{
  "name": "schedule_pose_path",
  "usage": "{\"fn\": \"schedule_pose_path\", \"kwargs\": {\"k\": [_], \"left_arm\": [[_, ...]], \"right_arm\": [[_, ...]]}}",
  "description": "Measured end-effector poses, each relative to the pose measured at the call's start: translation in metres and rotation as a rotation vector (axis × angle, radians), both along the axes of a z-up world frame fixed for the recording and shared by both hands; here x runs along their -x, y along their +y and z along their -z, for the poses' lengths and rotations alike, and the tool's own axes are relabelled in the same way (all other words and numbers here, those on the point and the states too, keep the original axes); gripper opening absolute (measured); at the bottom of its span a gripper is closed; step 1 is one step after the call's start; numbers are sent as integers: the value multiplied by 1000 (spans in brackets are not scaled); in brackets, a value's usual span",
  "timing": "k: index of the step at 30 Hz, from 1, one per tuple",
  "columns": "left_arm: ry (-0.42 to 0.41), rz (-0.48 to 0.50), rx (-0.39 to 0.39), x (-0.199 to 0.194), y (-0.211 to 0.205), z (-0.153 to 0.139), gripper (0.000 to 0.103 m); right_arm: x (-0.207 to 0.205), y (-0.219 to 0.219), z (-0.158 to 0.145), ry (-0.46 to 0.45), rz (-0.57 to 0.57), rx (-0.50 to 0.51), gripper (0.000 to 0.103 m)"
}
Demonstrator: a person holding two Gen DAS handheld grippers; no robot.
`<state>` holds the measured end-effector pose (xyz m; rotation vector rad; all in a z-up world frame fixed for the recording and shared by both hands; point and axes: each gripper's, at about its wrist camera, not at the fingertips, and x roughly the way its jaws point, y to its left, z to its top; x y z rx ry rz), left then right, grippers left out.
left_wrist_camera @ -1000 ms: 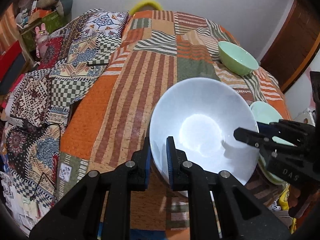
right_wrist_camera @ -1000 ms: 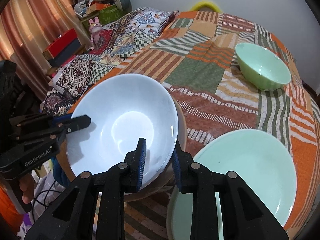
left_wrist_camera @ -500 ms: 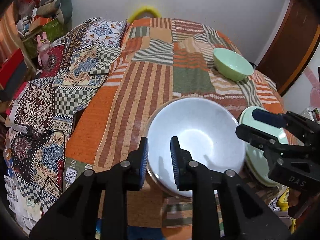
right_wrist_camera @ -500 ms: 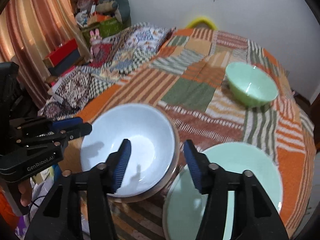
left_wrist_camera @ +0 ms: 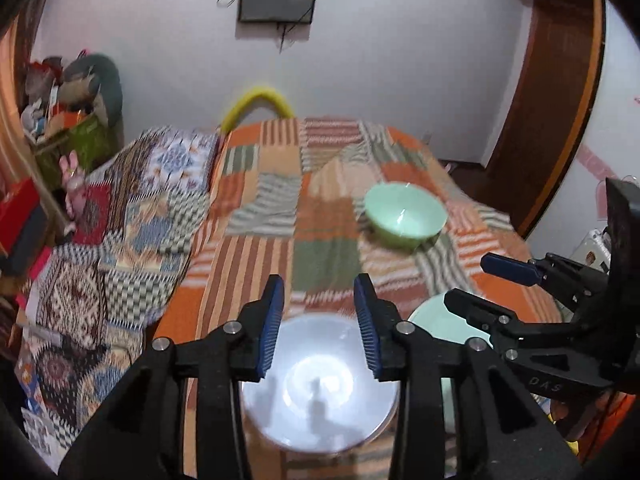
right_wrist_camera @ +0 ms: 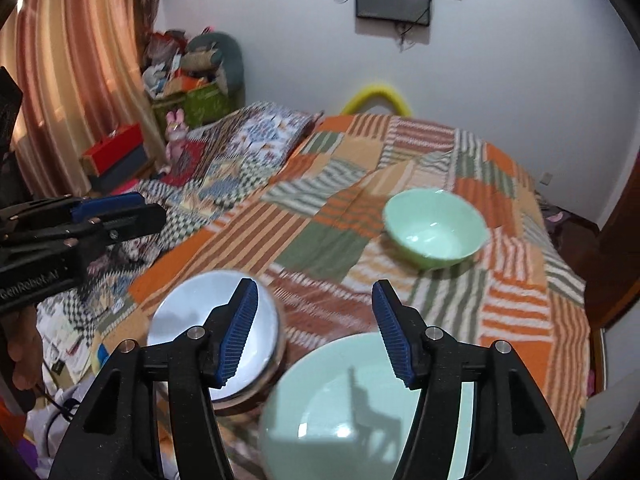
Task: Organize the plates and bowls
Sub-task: 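Lower the white bowl into the mauve-pink bowl and open both grippers, then grasp the mint-green bowl rim with the left gripper while the right gripper grasps it too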
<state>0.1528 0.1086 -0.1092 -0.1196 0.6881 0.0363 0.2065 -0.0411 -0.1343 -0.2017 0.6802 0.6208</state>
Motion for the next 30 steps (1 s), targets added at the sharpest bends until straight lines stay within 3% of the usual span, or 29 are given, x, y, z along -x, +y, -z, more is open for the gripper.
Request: {"fn": "schedule_pose_path", "kwargs": {"k": [5, 9, 14, 21, 24, 30], "left_arm": [[-28, 40, 10, -23, -17, -19, 40], [-56, 53, -19, -48, -31, -29, 49], [-26, 92, 18, -88, -37, -29, 53], [70, 128, 62, -151, -43, 0, 53], [103, 134, 37, -176, -50, 17, 53], [166, 120, 48, -219, -52, 56, 50]], "right_arm": [[-16, -28, -20, -54, 62, -34, 56], [-36, -51, -29, -82, 126, -62, 61], [-63, -70, -28, -70, 173, -96, 61], [-106, -86, -8, 26, 195, -140, 61], [-120, -87, 5, 61, 199, -130, 61], [-152, -87, 37, 142, 201, -113, 46]]}}
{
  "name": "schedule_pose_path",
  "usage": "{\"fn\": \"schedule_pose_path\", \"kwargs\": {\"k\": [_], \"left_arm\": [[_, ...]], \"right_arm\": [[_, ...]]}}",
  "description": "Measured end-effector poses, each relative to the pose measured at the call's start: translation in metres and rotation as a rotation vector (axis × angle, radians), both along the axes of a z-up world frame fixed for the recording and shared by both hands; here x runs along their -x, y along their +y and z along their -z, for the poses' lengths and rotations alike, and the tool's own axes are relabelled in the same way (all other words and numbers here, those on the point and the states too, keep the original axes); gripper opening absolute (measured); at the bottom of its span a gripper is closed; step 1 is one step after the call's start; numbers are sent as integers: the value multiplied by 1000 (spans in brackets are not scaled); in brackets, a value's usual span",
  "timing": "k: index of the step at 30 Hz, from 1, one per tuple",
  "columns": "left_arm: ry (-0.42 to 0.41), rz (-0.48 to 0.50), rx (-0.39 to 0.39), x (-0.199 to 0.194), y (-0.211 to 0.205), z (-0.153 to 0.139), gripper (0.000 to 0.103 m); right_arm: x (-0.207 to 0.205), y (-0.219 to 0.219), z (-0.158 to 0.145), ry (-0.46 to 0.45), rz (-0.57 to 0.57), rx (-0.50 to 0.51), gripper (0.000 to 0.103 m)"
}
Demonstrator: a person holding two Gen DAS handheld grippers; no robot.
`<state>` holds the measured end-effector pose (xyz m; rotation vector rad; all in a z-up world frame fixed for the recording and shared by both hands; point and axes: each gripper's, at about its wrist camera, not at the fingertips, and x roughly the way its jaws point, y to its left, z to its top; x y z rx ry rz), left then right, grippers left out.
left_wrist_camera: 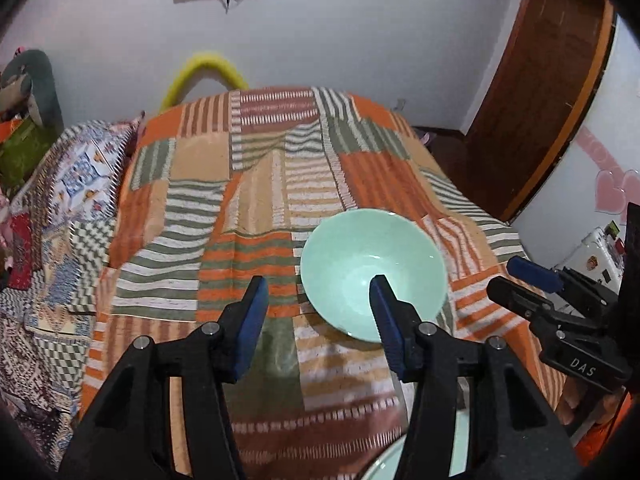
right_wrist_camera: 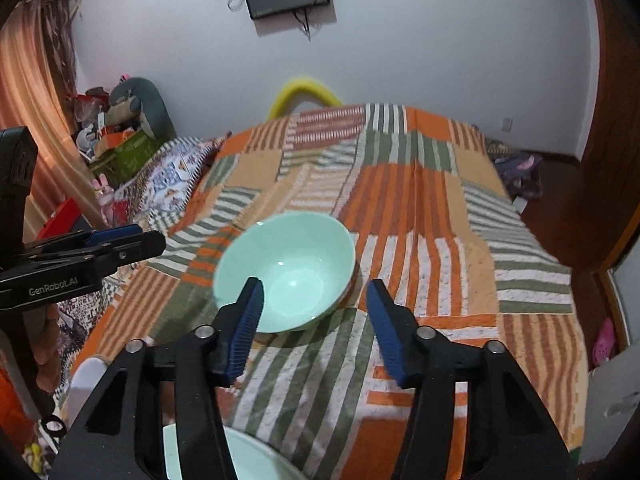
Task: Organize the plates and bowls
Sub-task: 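Grasp the mint-green bowl rim with the left gripper while the right gripper grasps it too, then lift the mint-green bowl with both grippers and carry it over the white bowl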
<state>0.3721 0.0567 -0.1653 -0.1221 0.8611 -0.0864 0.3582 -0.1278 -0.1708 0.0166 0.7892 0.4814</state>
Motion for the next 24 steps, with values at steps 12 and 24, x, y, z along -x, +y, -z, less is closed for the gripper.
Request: {"fn": "schedule_pose_path", "kwargs": {"k": [12, 24], "left_arm": [[151, 13, 7, -45, 0, 64, 17], [190, 44, -2, -52, -7, 79, 12]], "right_arm": [[-32, 4, 40, 142, -17, -22, 36], [-35, 19, 48, 140, -38, 9, 25]]}}
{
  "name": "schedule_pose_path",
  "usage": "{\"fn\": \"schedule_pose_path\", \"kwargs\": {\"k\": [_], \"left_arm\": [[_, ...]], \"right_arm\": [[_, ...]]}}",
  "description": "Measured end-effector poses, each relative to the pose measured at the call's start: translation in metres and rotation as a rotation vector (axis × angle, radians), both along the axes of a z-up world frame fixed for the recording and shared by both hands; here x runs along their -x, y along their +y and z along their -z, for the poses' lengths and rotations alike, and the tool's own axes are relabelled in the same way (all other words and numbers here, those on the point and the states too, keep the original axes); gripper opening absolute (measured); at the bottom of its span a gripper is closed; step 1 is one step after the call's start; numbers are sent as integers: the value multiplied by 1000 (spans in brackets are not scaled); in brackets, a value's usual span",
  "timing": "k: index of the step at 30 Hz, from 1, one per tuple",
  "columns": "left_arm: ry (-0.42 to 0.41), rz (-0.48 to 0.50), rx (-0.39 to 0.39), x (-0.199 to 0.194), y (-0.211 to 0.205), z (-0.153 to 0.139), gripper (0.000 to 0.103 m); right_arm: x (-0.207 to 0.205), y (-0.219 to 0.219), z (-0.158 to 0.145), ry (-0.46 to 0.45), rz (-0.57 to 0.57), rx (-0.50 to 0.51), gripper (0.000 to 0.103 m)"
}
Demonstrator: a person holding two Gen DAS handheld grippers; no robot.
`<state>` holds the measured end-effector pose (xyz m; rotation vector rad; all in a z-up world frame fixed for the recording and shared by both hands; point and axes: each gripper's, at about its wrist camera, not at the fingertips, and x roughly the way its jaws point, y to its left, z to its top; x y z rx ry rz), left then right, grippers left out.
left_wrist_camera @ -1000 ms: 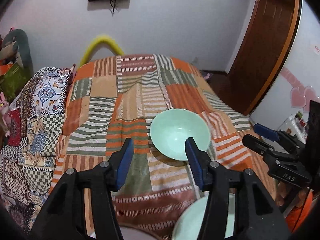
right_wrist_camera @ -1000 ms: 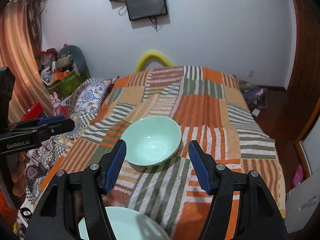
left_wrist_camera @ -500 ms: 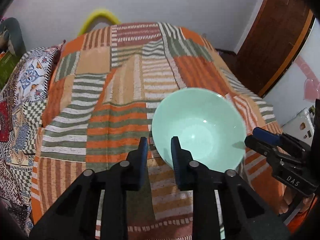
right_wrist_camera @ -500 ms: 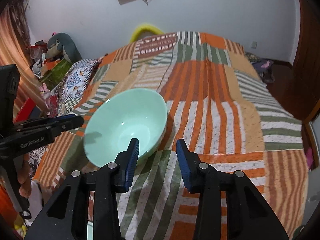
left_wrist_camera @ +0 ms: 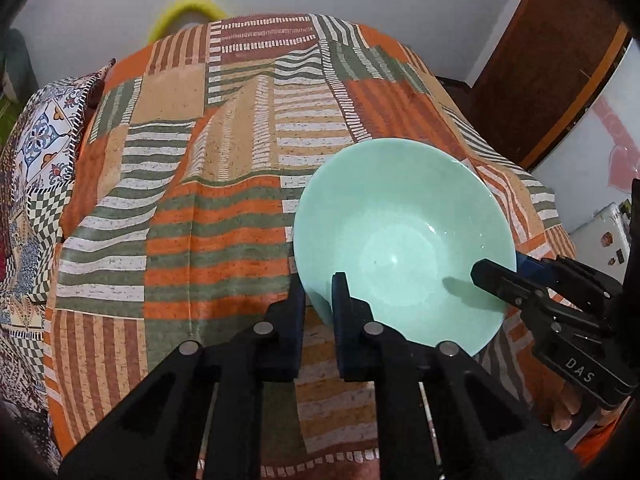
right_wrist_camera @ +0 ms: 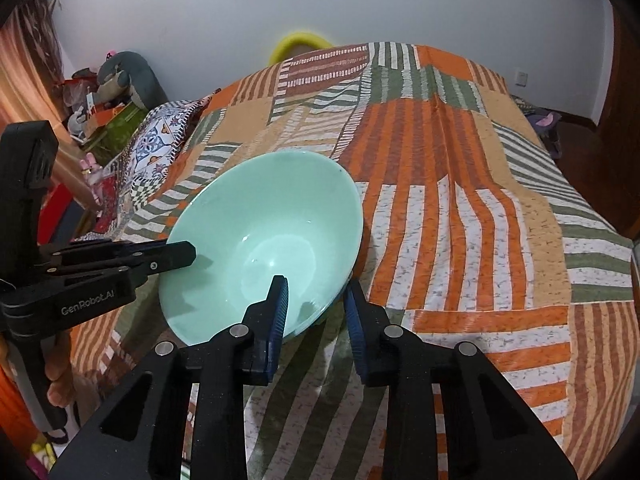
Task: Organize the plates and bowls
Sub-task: 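Lift the mint-green bowl with both grippers and carry it over the white bowl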
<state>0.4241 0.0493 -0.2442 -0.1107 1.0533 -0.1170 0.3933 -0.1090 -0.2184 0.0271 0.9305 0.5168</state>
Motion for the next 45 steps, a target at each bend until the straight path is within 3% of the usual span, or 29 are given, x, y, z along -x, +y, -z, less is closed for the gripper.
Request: {"fn": "schedule_pose_path", "kwargs": {"k": [6, 13, 28, 35, 45], "left_arm": [[-22, 29, -19, 12, -5, -13, 13], [-120, 23, -38, 48, -4, -62, 13], [-295, -43, -94, 172, 13, -156, 13], [-306, -94, -95, 230, 31, -166, 13], [-289, -166, -104, 288, 60, -154, 13]], "right_arm": [[10, -3, -15, -16, 11, -7, 24], [34, -5, -52, -77, -7, -40, 24], [116, 17, -115, -188, -93, -105, 24], [154, 31, -119, -197, -148, -130, 24], [189, 56, -104, -164, -223, -143, 24]]}}
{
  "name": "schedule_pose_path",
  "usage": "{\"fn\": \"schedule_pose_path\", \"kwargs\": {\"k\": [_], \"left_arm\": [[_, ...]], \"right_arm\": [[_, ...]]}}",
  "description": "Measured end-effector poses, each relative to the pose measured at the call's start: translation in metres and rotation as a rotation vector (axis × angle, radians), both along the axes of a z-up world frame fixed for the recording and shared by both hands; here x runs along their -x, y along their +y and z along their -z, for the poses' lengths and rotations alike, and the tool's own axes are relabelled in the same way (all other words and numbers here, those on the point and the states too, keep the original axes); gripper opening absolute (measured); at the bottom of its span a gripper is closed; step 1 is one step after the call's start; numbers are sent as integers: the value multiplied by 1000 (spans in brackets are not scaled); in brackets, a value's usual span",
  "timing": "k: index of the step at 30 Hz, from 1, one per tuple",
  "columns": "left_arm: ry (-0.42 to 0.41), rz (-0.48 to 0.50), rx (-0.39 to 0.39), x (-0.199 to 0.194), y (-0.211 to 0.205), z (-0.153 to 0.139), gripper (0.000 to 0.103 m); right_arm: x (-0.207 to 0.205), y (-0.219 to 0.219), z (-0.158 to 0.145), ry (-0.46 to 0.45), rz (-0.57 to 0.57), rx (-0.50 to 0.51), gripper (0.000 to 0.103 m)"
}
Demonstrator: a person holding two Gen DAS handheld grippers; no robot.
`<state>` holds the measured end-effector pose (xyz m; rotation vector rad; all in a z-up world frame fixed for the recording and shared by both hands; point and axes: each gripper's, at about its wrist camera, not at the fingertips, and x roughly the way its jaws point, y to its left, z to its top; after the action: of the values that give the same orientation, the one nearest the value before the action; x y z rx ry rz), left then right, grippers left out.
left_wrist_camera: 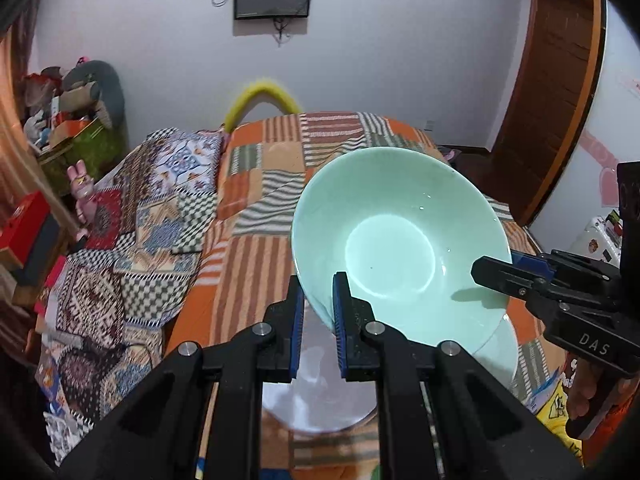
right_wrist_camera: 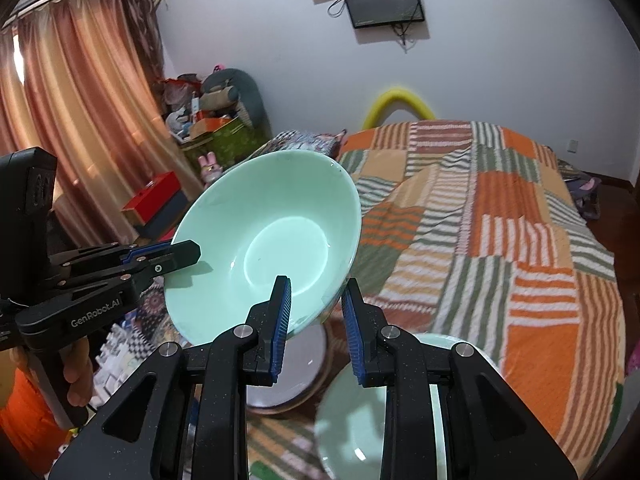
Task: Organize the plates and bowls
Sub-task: 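Lift the mint-green bowl with both grippers and carry it over the white bowl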
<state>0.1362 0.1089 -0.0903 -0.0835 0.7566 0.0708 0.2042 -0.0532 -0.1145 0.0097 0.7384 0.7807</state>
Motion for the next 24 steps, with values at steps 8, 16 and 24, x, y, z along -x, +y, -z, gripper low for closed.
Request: {"fn": "schedule_pose_path", "kwargs": {"k": [8, 16, 24], "left_arm": [[56, -40, 26, 14, 20, 28, 13], [132, -69, 49, 18, 34, 66, 13], [195, -96, 92, 19, 42, 101, 13]], "right_arm": [[11, 20, 24, 41, -31, 30, 24], [17, 35, 52, 100, -57, 73, 24], [21, 47, 74, 138, -73, 119, 24]]}}
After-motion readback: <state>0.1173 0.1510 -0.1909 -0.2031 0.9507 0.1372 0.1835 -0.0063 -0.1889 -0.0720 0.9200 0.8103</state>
